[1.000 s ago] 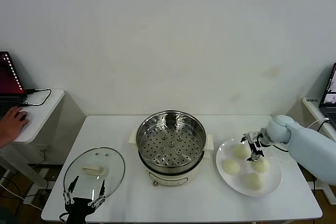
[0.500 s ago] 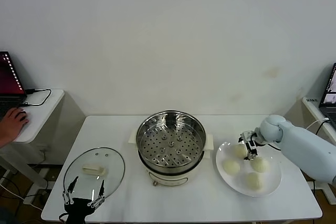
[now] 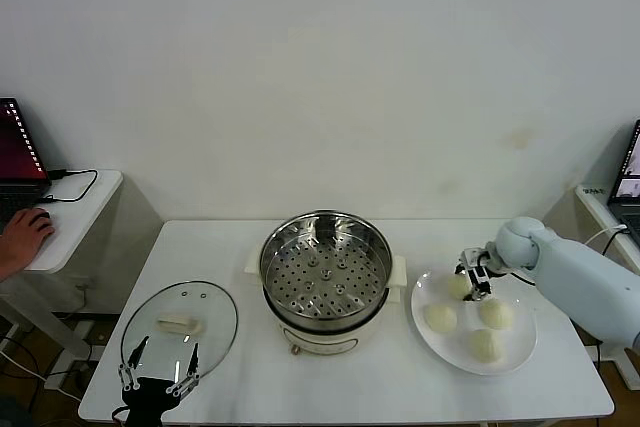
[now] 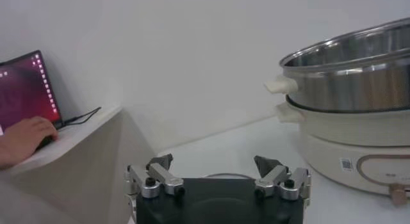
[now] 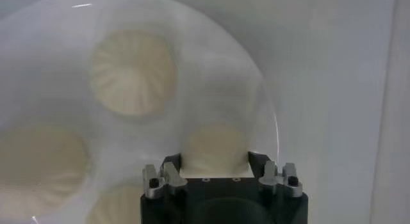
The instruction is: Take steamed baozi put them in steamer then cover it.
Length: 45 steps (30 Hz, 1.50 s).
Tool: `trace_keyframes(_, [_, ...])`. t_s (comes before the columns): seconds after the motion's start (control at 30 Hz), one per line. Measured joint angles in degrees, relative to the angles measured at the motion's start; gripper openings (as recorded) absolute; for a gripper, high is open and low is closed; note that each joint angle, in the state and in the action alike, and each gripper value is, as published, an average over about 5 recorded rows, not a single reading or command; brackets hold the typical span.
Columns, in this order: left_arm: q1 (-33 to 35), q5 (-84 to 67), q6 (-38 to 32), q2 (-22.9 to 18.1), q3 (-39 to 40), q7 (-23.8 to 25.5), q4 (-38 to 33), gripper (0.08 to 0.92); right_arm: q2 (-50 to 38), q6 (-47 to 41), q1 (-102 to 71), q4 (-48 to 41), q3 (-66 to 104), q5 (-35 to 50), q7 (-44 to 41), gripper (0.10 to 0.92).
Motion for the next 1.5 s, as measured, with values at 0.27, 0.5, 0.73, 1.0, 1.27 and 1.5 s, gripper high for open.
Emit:
trace_keyframes(0.27, [-0.3,-0.7,0.0,0.4,0.0,0.0,0.3,0.823,-4.7,-0.6,7.2,6.1,-2.8,4.9,-0.3,0.653])
trace_keyframes(0.5, [-0.5,-1.9,-0.2,0.8,0.1,-0.1,0.4,0.823,-4.9,-1.0,18.3,9.5,-8.8,11.0,0.0,0.653])
trace_keyframes(0.73, [-1.0,-3.6,-0.4,0.7,0.1,0.1,0.8,0.823,0.6,-0.7,29.2,10.6,-15.5,18.0,0.7,0.654])
trace_keyframes(1.0, [-1.0,-5.2,-0.7,0.3,-0.3,0.1,1.0,0.823,11.7,1.2,35.3,8.7,-21.0,23.2,1.2,0.660])
trace_keyframes(1.27, [-1.5,-5.6,-0.6,-0.4,-0.1,0.1,0.9,0.823,23.7,6.1,36.4,5.2,-25.7,22.0,1.8,0.662])
trace_keyframes(1.5, [-1.6,-5.9,-0.6,-0.5,-0.5,0.1,1.0,0.823,29.5,11.9,35.3,3.3,-29.3,17.1,2.2,0.662])
